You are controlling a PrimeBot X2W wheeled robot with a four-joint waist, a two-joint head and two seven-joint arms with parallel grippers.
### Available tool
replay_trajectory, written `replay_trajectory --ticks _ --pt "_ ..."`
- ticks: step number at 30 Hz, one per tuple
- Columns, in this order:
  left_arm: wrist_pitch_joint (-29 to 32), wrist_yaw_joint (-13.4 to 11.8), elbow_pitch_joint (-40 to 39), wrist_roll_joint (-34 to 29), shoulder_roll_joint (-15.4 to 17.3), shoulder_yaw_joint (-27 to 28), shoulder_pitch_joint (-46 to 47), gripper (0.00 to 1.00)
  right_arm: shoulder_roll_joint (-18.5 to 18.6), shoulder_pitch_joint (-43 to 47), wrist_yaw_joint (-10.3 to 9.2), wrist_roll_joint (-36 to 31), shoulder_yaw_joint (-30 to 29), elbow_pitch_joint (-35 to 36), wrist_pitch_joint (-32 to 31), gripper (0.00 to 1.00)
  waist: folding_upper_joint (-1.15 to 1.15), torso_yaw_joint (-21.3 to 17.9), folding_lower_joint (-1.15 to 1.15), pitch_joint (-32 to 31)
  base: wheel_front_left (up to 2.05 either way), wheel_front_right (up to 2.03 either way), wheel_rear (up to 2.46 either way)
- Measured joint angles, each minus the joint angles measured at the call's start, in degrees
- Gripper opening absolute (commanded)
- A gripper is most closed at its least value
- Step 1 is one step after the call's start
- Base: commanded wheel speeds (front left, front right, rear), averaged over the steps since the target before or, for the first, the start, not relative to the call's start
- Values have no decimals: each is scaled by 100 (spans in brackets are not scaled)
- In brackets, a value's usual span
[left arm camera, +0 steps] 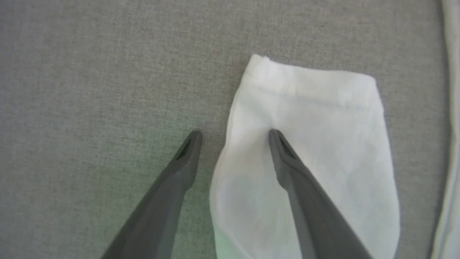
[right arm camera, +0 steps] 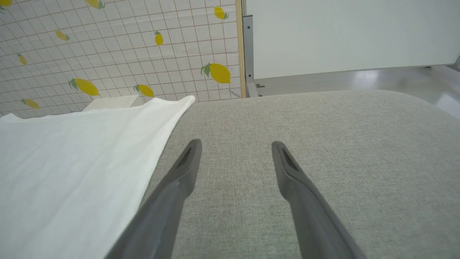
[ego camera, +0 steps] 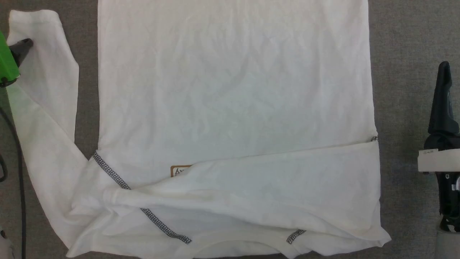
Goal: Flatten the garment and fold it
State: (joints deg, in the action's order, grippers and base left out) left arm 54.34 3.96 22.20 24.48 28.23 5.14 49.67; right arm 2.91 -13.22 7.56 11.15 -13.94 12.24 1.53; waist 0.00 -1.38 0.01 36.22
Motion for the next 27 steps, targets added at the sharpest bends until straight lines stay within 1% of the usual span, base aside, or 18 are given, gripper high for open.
replay_trajectory --ticks 1,2,4,6,7,9,12,17,20,22,24,27 --pt "-15 0 -36 68 -2 62 -13 5 0 -11 0 2 2 -20 1 100 0 -8 0 17 0 0 0" --pt "-71 1 -43 144 -13 110 -33 0 0 -16 0 3 2 -38 8 100 0 -9 0 17 0 0 0" --pt "-339 4 -45 303 -70 250 -112 0 0 -24 0 3 4 -92 34 100 0 -9 0 -17 0 0 0" --pt "-802 15 -46 450 -177 442 -207 0 0 -29 0 9 4 -149 63 100 0 2 0 -77 0 0 0" --pt "-1139 54 -43 489 -232 543 -287 0 0 -30 0 34 1 -194 103 100 0 10 1 -123 0 0 0" --pt "-1635 56 -1 692 -357 844 -428 0 -2 -30 0 53 -9 -290 148 100 0 22 0 -228 0 0 0" --pt "-2288 23 85 844 -376 1336 -758 0 0 -24 0 115 -52 -458 220 100 0 51 0 -436 0 0 0" --pt "-2966 -59 53 991 -358 1964 -1513 0 0 142 0 243 -133 -743 338 100 0 110 0 -827 0 0 0" --pt "-3359 -129 -116 1034 -443 2294 -1918 0 -2 289 0 296 -174 -888 386 100 0 160 0 -1082 0 0 0" --pt "-3611 -177 -272 1056 -546 2481 -2175 0 1 375 0 324 -202 -970 405 100 0 203 -1 -1262 0 0 0" --pt "-3809 -174 -447 1091 -649 2598 -2395 0 -1 432 0 342 -205 -1031 409 100 0 242 -1 -1417 0 0 0" --pt "-3988 -45 -861 1227 -888 2607 -2690 0 -1 514 0 350 -221 -1081 431 100 0 299 -1 -1652 0 0 0"
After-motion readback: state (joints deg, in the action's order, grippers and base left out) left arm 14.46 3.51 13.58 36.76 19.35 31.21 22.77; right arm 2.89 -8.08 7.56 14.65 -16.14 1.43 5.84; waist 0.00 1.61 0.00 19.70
